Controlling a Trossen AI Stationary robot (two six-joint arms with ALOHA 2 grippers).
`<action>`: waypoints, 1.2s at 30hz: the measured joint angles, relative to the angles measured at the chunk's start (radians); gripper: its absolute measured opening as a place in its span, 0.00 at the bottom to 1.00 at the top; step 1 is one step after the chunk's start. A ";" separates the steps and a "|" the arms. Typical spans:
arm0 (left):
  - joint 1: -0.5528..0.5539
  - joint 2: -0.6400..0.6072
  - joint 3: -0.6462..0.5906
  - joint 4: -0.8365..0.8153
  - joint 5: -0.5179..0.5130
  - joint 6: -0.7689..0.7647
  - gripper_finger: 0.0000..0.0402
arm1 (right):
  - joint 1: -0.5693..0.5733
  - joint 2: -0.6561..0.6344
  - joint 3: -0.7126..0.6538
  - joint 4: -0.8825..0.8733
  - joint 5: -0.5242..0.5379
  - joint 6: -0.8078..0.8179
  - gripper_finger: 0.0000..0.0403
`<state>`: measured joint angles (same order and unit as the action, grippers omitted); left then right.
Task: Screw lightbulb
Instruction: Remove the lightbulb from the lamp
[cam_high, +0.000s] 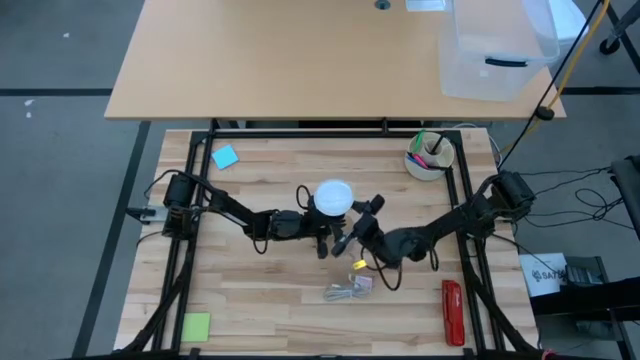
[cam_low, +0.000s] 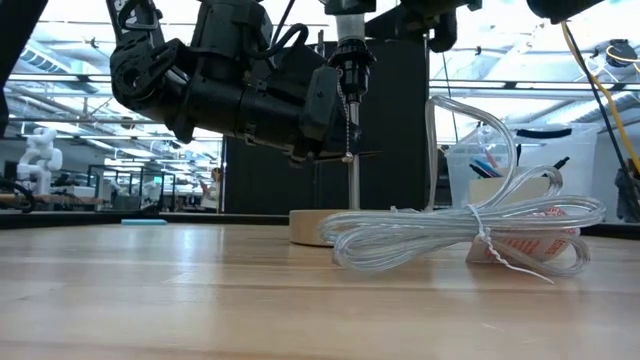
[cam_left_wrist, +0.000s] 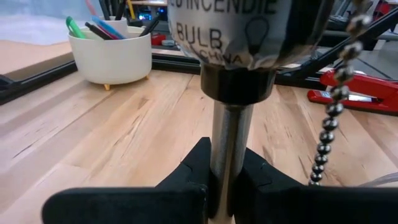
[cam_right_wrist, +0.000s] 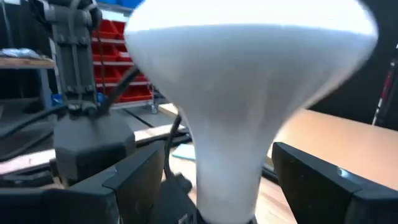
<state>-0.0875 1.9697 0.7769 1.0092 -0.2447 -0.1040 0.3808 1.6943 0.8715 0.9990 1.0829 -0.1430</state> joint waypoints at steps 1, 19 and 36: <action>0.000 0.000 0.000 0.000 0.000 0.000 0.07 | -0.001 0.000 0.000 0.020 -0.011 -0.020 0.72; 0.001 -0.001 -0.001 0.002 0.016 0.004 0.07 | -0.041 0.000 -0.001 0.131 -0.080 -0.157 0.70; -0.005 -0.001 -0.002 -0.005 0.108 0.033 0.07 | -0.043 0.000 -0.003 0.095 -0.122 -0.231 0.55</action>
<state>-0.0929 1.9686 0.7753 1.0046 -0.1371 -0.0711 0.3382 1.6939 0.8684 1.0939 0.9612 -0.3737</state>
